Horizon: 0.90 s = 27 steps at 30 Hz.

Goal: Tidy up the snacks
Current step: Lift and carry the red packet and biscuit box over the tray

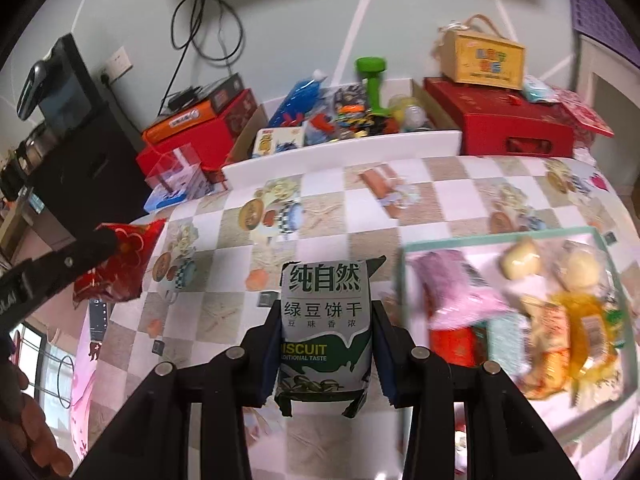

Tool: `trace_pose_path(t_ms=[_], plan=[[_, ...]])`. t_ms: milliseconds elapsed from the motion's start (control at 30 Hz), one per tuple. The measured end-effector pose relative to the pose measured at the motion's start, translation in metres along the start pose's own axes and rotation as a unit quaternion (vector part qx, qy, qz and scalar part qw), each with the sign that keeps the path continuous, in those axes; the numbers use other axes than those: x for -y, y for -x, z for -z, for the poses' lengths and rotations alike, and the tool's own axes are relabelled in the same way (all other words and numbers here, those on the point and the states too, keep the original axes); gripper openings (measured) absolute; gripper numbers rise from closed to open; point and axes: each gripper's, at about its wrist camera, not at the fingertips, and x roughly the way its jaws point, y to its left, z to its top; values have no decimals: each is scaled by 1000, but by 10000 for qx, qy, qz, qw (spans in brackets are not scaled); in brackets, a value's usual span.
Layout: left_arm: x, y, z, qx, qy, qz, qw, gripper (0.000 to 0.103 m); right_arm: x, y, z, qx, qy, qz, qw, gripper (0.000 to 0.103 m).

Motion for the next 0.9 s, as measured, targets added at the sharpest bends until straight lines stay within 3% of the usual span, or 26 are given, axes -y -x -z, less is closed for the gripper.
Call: trace_pose_path(t_ms=[333,600,733,900], plan=[[69,9,23,-71,-257,447,9986,41,74,42,12,114,-485,399,9980,43],[137,-16,47,-354,-645,937,9929,38,152,59,16,192,-1105,760,9908,43],[138,-39,63,-670,-587,827,9926,38,175,55,21,110,-1319,822,9878,43],[109,-55,92,-1147,-152,618,9914,38,177,48,27,-27,-1325,716,9886,43]])
